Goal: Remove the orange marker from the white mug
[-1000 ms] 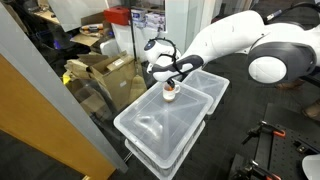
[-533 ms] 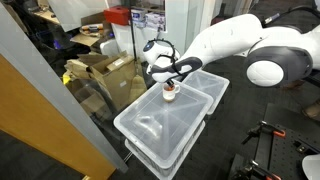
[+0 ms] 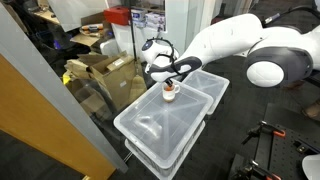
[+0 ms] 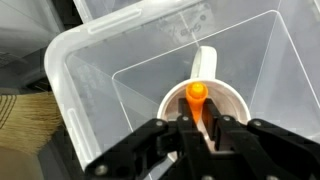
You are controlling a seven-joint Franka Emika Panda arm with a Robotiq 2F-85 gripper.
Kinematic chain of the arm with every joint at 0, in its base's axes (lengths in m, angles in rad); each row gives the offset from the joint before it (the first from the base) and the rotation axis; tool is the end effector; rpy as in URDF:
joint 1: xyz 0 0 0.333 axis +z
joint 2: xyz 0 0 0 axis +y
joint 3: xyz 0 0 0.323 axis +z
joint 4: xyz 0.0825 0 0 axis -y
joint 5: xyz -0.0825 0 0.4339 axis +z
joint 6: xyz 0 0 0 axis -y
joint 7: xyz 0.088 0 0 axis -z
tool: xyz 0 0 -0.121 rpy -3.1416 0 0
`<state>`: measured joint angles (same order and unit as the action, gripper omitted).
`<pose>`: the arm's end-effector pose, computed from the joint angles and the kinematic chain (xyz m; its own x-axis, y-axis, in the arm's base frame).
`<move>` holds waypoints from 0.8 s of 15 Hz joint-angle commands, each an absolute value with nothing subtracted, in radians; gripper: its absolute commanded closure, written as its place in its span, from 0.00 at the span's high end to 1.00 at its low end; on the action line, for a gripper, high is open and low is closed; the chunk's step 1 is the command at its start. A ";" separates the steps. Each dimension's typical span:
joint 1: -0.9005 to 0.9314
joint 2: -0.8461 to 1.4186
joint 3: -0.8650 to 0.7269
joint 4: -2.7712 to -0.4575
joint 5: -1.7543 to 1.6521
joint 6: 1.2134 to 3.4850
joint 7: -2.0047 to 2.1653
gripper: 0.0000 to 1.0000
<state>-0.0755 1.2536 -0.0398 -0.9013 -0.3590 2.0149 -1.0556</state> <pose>0.8066 -0.1068 0.0579 0.3876 0.8450 -0.3684 0.9114 -0.4112 0.0158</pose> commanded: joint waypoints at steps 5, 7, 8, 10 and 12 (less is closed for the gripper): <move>-0.051 1.158 -0.050 -0.975 -0.364 2.004 -0.990 0.05; -0.047 1.127 -0.052 -1.006 -0.367 2.009 -0.967 0.05; -0.044 1.110 -0.055 -1.023 -0.370 2.019 -0.953 0.05; -0.038 1.068 -0.055 -1.068 -0.372 2.021 -0.928 0.05; -0.030 1.024 -0.058 -1.121 -0.377 2.036 -0.898 0.05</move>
<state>-0.0517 1.1361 -0.0427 -0.9801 -0.3608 2.0154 -0.9571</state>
